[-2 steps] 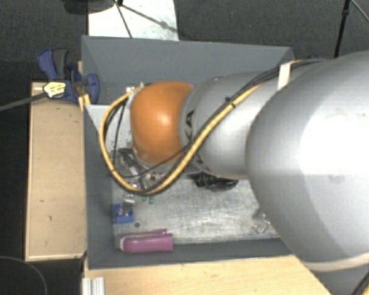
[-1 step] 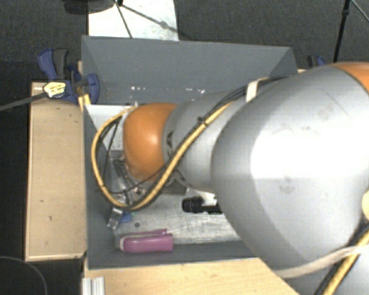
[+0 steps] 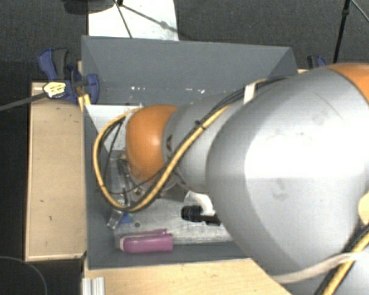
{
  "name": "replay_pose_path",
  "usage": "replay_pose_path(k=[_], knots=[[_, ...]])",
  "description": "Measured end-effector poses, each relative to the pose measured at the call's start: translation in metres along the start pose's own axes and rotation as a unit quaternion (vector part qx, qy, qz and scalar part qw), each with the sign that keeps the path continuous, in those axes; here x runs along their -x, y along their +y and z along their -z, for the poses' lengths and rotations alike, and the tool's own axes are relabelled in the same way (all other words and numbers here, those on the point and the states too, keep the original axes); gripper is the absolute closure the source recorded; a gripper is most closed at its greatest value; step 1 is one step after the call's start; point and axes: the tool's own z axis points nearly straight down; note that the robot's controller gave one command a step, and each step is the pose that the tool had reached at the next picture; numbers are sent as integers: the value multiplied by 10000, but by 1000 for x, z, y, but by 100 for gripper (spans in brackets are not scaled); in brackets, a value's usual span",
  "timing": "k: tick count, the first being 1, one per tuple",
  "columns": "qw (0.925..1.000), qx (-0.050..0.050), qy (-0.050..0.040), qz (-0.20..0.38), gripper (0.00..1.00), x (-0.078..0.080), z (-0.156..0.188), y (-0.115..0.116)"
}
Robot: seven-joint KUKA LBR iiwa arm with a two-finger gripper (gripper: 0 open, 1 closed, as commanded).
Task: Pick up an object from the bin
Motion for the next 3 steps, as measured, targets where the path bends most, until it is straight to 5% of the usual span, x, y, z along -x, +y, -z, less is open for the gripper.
replay_pose_path(k=[1, 2, 3], knots=[[10000, 86, -18, 6, 100, -2, 2, 5], [10000, 51, -52, 54, 100, -2, 17, 9], [9999, 47, -64, 100, 100, -2, 121, 10]])
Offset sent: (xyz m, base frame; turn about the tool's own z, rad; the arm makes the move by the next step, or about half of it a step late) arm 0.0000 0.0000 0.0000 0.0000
